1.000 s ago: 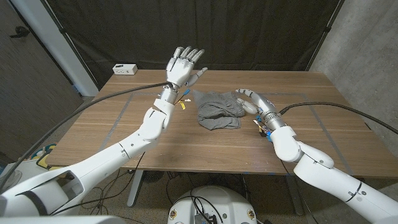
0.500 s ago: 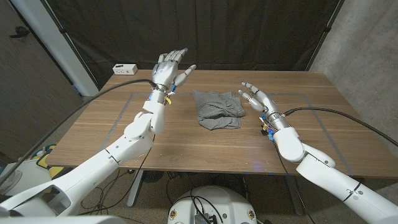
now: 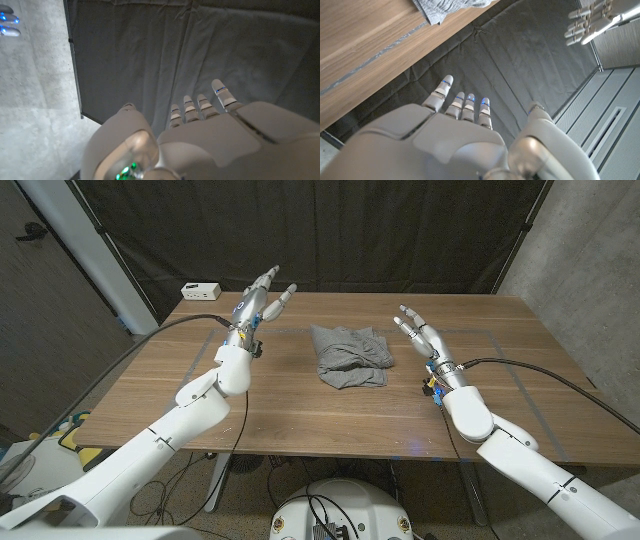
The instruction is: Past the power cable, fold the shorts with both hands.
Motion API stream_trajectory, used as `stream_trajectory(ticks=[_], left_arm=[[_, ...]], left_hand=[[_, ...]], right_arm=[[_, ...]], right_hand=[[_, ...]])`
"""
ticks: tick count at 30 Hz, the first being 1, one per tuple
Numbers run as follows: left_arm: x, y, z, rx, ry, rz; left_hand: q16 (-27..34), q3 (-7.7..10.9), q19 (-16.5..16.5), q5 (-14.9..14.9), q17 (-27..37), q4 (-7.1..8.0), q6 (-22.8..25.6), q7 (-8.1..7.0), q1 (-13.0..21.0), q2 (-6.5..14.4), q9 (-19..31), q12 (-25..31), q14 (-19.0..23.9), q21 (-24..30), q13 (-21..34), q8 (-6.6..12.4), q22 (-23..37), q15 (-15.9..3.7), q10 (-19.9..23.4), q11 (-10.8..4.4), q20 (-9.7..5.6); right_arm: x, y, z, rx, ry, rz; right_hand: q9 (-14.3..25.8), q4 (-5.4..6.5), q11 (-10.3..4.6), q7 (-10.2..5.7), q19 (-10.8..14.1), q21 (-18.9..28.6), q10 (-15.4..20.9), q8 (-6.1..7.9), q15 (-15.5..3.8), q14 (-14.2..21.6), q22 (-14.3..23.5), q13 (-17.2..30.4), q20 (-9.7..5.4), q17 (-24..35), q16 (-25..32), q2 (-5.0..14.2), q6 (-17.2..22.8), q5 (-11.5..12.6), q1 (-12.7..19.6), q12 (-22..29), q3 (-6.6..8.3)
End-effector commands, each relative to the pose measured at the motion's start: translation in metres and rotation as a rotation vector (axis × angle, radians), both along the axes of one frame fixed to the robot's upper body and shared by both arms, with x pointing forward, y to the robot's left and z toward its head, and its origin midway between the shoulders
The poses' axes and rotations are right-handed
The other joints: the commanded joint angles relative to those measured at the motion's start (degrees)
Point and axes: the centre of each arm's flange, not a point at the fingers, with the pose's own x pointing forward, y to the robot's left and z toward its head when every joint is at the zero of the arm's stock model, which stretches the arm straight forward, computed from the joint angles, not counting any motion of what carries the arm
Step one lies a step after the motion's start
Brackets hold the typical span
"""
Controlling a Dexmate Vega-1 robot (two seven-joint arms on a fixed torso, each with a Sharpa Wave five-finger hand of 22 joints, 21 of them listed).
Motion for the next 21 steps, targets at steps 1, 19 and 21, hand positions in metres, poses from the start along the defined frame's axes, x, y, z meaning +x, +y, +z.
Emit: stream_trajectory(ticks=[1,19,21], left_arm=[[0.01,0.026,-0.016,-0.21,0.124,-0.266],[0.034,0.031,-0.044,-0.432,0.235,-0.569],[0.035,0.033,-0.047,-0.446,0.234,-0.588]], left_hand=[[-0.08,-1.09,-2.97,0.19,-0.04,0.43,-2.94,0.54,-2.04,-0.22,0.14,-0.25,-2.96,-1.12,0.04,-0.11,0.0,0.29,-2.81,-0.11,-0.73],[0.27,-1.68,-8.05,4.45,0.06,2.1,-8.96,2.46,-12.87,2.35,0.04,-0.13,-9.8,-4.54,-0.24,0.11,0.06,0.14,-11.43,0.08,-1.33],[0.18,-1.77,-8.11,4.68,0.04,2.01,-9.32,2.63,-13.36,2.14,0.04,-0.13,-10.4,-4.66,-0.25,0.13,0.05,0.28,-11.91,0.25,-1.4]], right_arm=[[0.011,-0.011,-0.003,0.135,-0.001,0.085],[0.021,-0.028,-0.01,0.305,-0.018,0.173],[0.021,-0.03,-0.01,0.326,-0.014,0.174]], right_hand=[[0.1,0.01,-0.23,-0.03,-0.17,-0.03,-1.62,0.05,-0.03,-0.83,0.03,0.09,0.2,-0.08,-0.19,-0.29,-1.69,0.67,-0.81,-0.19,-0.56],[-0.02,1.15,0.51,1.73,1.69,0.71,-0.3,1.17,-0.94,-0.28,0.01,-0.08,-3.56,-0.22,0.57,0.81,-1.37,1.69,-2.75,1.09,-1.11],[-0.02,1.18,0.52,1.82,1.85,0.75,-0.18,1.25,-0.76,-0.21,0.0,-0.09,-3.66,-0.24,0.59,0.91,-1.18,1.75,-2.78,1.13,-1.1]])
